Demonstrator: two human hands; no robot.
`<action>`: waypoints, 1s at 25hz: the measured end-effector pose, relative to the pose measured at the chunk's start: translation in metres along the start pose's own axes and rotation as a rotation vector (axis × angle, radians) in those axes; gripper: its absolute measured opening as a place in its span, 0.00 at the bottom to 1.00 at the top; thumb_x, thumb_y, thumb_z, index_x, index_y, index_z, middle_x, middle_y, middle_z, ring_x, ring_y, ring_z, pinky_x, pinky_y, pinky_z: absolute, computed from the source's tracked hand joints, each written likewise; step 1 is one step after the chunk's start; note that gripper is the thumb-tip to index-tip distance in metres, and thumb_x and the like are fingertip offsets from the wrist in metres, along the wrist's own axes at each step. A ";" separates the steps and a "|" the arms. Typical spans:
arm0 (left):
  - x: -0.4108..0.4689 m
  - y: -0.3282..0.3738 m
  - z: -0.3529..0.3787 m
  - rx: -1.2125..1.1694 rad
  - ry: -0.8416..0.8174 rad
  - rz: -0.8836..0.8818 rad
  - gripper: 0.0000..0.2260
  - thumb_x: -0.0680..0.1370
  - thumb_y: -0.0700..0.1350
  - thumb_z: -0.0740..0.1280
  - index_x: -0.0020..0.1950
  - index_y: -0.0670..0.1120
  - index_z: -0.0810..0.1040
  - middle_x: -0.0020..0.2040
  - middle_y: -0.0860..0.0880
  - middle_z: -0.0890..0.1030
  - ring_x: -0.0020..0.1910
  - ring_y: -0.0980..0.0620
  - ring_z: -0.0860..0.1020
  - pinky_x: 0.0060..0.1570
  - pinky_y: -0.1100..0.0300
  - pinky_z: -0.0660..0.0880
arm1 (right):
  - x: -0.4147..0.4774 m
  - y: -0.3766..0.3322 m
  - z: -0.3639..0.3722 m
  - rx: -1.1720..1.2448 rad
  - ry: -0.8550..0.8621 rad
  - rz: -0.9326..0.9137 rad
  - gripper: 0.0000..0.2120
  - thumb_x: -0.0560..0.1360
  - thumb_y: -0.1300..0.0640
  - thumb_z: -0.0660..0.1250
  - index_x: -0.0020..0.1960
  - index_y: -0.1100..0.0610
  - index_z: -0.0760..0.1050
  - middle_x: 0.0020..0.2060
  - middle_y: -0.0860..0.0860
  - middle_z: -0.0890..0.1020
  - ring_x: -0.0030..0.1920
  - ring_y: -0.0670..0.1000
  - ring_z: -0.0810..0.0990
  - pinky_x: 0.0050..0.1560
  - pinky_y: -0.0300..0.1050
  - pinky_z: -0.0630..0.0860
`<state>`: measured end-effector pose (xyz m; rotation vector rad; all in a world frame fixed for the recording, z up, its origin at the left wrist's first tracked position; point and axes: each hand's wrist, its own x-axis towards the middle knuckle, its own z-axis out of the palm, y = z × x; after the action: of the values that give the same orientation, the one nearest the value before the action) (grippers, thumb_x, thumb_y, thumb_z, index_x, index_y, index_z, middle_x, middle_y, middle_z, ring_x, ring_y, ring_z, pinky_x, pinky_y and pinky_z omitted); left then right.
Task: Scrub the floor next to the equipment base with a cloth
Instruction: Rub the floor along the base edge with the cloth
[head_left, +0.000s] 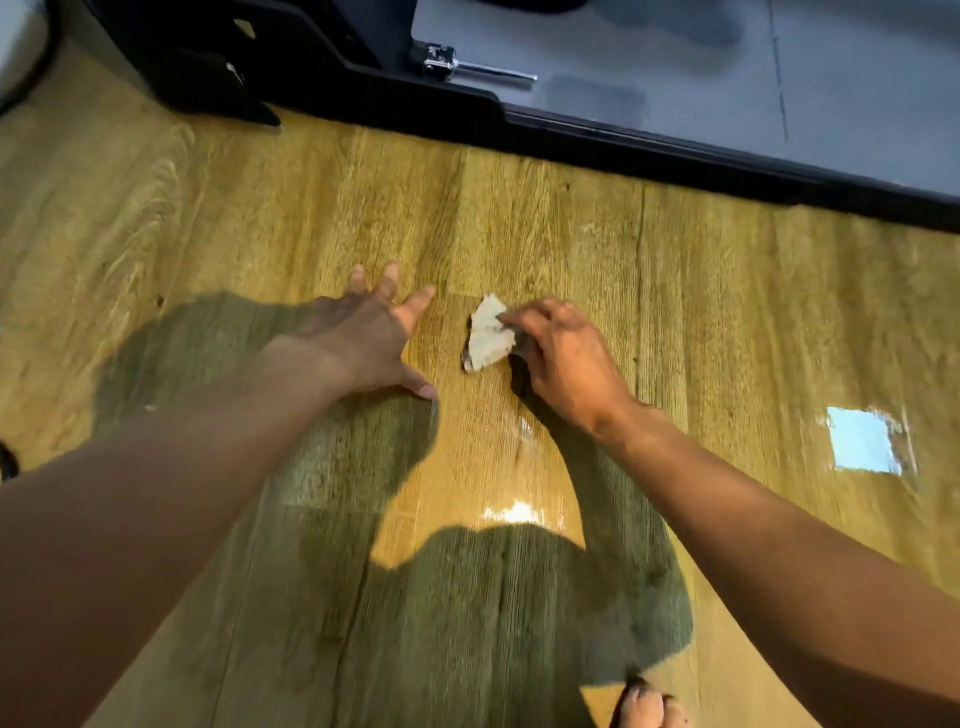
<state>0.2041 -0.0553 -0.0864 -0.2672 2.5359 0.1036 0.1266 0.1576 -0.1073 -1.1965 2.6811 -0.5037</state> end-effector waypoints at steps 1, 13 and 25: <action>0.005 0.003 -0.006 -0.035 -0.014 -0.026 0.55 0.63 0.70 0.70 0.76 0.59 0.36 0.77 0.47 0.36 0.76 0.39 0.43 0.64 0.40 0.65 | 0.011 0.003 -0.001 0.018 0.041 0.039 0.17 0.76 0.65 0.63 0.64 0.56 0.74 0.58 0.53 0.77 0.56 0.52 0.77 0.62 0.44 0.71; 0.029 0.021 -0.018 -0.041 -0.152 -0.063 0.58 0.64 0.65 0.73 0.74 0.56 0.30 0.74 0.36 0.33 0.72 0.28 0.40 0.64 0.32 0.64 | 0.111 0.054 -0.024 0.082 0.144 0.156 0.15 0.78 0.64 0.62 0.64 0.58 0.74 0.62 0.53 0.77 0.58 0.51 0.78 0.63 0.42 0.72; 0.026 0.025 -0.019 -0.038 -0.153 -0.069 0.58 0.65 0.64 0.73 0.75 0.54 0.31 0.74 0.35 0.33 0.72 0.27 0.41 0.64 0.32 0.63 | 0.135 0.066 -0.024 0.024 0.172 0.171 0.15 0.77 0.62 0.64 0.64 0.55 0.75 0.60 0.52 0.77 0.57 0.51 0.77 0.63 0.41 0.71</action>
<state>0.1675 -0.0381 -0.0849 -0.3474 2.3720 0.1402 -0.0154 0.1037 -0.1108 -0.9452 2.8783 -0.6358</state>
